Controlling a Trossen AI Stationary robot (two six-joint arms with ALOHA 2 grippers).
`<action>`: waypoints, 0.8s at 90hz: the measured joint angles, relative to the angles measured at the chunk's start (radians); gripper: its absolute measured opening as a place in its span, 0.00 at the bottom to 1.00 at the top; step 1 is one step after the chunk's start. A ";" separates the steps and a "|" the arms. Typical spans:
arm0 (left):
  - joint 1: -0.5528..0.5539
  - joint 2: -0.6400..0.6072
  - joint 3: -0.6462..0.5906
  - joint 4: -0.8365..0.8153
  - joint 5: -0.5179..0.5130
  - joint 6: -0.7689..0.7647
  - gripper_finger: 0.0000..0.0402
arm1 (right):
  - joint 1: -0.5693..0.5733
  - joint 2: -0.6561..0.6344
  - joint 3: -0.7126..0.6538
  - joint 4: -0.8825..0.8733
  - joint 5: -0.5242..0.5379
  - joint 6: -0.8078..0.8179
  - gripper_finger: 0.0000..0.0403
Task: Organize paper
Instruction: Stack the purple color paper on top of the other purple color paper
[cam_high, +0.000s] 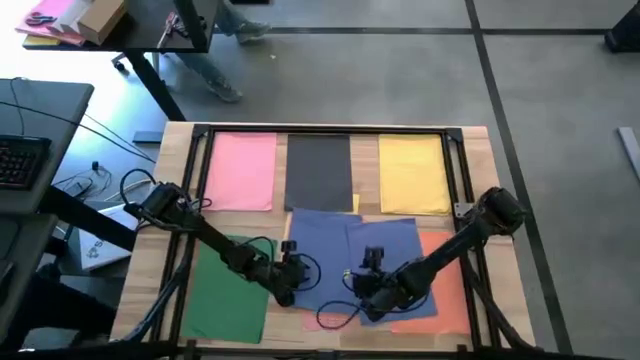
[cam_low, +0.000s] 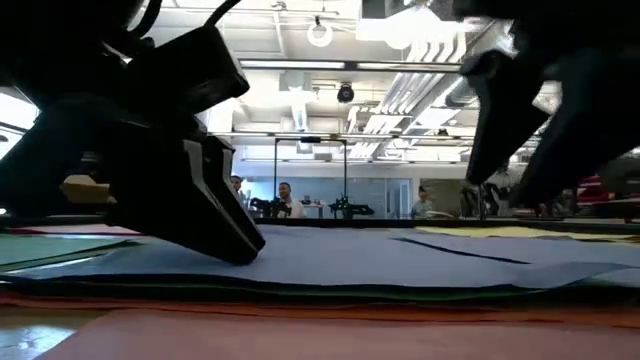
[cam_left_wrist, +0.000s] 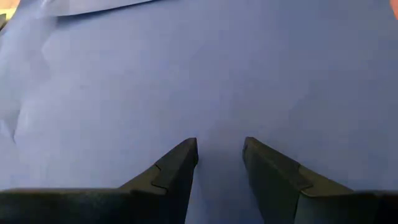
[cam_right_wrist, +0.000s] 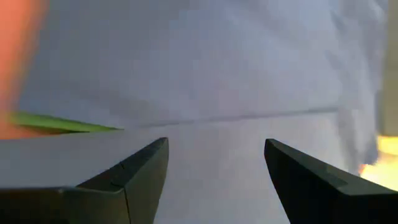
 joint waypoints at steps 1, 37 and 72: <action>0.000 0.000 0.000 0.000 0.000 0.000 0.32 | 0.006 0.000 0.002 0.004 -0.006 -0.002 0.63; 0.000 0.002 -0.002 0.006 -0.015 0.000 0.32 | 0.196 0.111 0.003 0.178 -0.041 0.000 0.63; 0.000 0.003 -0.002 0.012 -0.017 0.003 0.32 | 0.214 0.150 0.004 0.003 0.172 0.167 0.63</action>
